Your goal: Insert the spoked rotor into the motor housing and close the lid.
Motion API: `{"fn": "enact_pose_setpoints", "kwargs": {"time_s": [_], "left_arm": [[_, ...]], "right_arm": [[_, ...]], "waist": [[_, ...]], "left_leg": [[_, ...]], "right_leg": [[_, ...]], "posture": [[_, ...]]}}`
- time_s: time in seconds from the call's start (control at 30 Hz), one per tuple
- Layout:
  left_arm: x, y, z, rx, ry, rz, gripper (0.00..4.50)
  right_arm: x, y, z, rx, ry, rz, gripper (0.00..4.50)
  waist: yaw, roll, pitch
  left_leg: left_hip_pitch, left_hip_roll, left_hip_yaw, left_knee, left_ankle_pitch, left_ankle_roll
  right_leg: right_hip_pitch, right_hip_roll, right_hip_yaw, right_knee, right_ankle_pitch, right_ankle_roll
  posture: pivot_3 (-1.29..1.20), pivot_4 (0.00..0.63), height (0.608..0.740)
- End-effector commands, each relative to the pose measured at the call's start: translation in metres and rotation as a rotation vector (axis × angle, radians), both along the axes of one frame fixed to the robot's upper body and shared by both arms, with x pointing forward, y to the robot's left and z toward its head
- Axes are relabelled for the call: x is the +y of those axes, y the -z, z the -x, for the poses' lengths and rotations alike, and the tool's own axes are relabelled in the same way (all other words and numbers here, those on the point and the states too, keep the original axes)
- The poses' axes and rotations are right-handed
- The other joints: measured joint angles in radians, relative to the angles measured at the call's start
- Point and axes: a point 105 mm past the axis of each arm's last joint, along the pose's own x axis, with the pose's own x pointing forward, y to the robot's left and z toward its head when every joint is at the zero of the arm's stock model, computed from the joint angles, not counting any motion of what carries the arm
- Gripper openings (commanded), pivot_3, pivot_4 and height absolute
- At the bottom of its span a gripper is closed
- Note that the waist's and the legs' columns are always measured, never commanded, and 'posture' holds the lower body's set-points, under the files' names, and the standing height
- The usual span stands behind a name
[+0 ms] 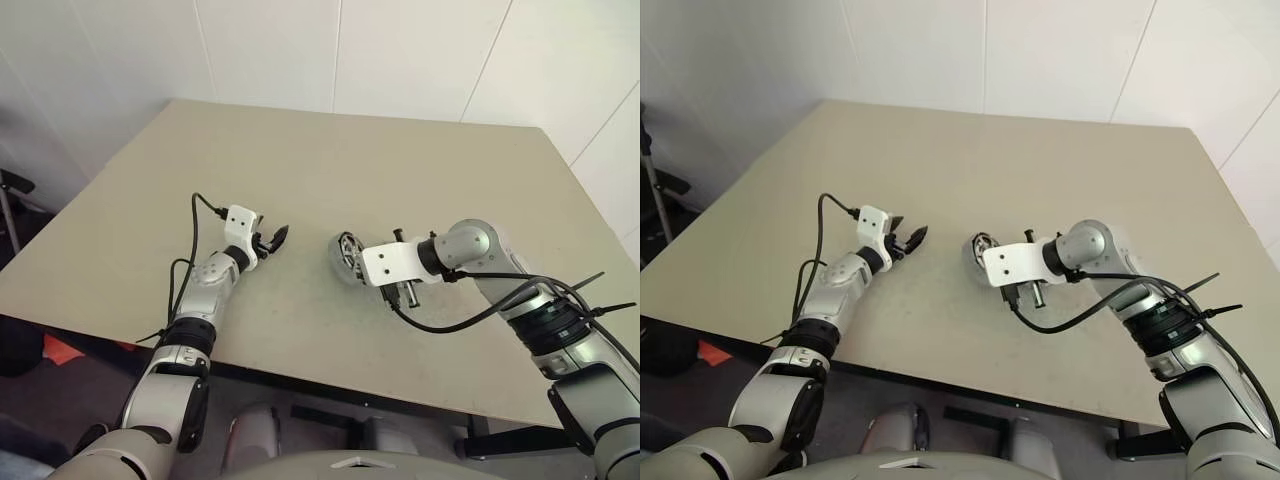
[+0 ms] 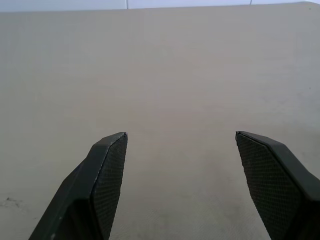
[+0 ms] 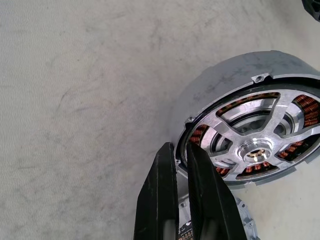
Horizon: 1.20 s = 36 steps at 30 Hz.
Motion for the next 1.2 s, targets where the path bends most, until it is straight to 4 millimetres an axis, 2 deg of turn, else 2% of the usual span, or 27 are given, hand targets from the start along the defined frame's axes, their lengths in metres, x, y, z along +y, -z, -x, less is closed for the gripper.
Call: {"fn": "enact_pose_setpoints", "kwargs": {"time_s": [0.03,0.27,0.4,0.53,0.63,0.73,0.87,0.97,1.07,1.13,1.2], "left_arm": [[0.002,-0.016,-0.003,-0.065,-0.005,-0.002,3.69],[0.003,-0.017,-0.003,-0.065,-0.007,-0.002,3.69],[0.001,-0.017,-0.004,-0.06,0.005,0.004,3.69],[-0.006,-0.022,-0.001,-0.041,0.073,0.04,3.69],[-0.015,-0.03,0.005,-0.023,0.172,0.067,3.69],[-0.02,-0.037,0.014,-0.001,0.27,0.068,3.69],[-0.021,-0.043,0.036,0.055,0.424,0.061,3.69],[-0.017,-0.051,0.05,0.091,0.512,0.066,3.69],[-0.013,-0.056,0.057,0.11,0.549,0.065,3.69],[-0.012,-0.058,0.06,0.121,0.562,0.064,3.69],[-0.012,-0.058,0.061,0.128,0.565,0.062,3.69]], "right_arm": [[0.008,-0.015,-0.009,-0.065,0.005,-0.028,0.71],[0.025,-0.047,-0.011,-0.101,0.018,-0.166,2.97],[0.03,-0.072,-0.009,-0.104,0.031,-0.273,2.97],[0.022,-0.104,-0.024,-0.169,0.137,-0.406,2.97],[-0.014,-0.107,-0.049,-0.24,0.327,-0.405,2.97],[-0.059,-0.09,-0.065,-0.304,0.496,-0.31,2.97],[-0.119,-0.065,-0.072,-0.317,0.731,-0.206,2.97],[-0.149,-0.049,-0.067,-0.304,0.828,-0.144,2.97],[-0.151,-0.038,-0.058,-0.257,0.84,-0.138,2.34],[-0.138,-0.03,-0.047,-0.181,0.791,-0.163,1.68],[-0.114,-0.028,-0.035,-0.091,0.719,-0.236,0.97]], "waist": [[0.0,0.0,0.0],[0.0,0.0,0.0],[0.0,0.0,0.0],[0.0,0.0,0.0],[0.003,0.0,0.0],[0.006,0.0,0.0],[0.002,0.0,0.0],[-0.001,0.001,0.001],[-0.003,0.002,0.001],[-0.002,0.003,0.001],[-0.001,0.003,0.001]], "left_leg": [[0.0,0.0,0.0,0.0,0.0,0.0],[0.001,0.0,0.0,0.0,0.0,-0.001],[0.001,0.0,0.0,0.0,0.0,-0.001],[0.001,0.0,0.0,0.0,0.0,-0.001],[0.002,0.0,0.0,0.0,0.001,-0.001],[0.004,-0.001,0.0,0.0,0.001,-0.002],[0.004,-0.001,0.0,-0.001,0.001,-0.003],[0.003,-0.001,0.0,-0.002,0.001,-0.003],[0.004,0.0,0.001,-0.002,0.001,-0.003],[0.005,0.0,0.001,-0.002,0.001,-0.003],[0.008,0.0,0.001,-0.002,0.001,-0.002]], "right_leg": [[0.0,0.0,0.0,0.0,0.0,0.0],[0.001,0.0,0.0,0.0,0.0,0.0],[0.001,0.0,0.0,0.0,0.0,0.0],[0.001,0.0,0.0,0.001,0.0,0.0],[0.001,0.0,0.0,0.001,0.0,0.0],[0.004,0.0,0.0,-0.001,0.0,0.0],[0.004,0.0,0.0,-0.001,0.0,0.0],[0.002,0.0,0.0,-0.001,0.0,0.0],[0.002,0.001,0.0,0.0,0.0,-0.001],[0.003,0.001,0.001,0.0,0.0,-0.001],[0.006,0.001,0.001,0.0,0.0,0.0]], "posture": [[0.0,0.0,0.74],[0.0,0.0,0.74],[0.0,0.0,0.74],[0.0,0.0,0.74],[0.0,0.0,0.74],[0.0,0.0,0.74],[0.0,0.0,0.74],[0.0,0.0,0.74],[0.0,0.0,0.74],[0.0,0.0,0.74],[0.0,0.0,0.74]]}}
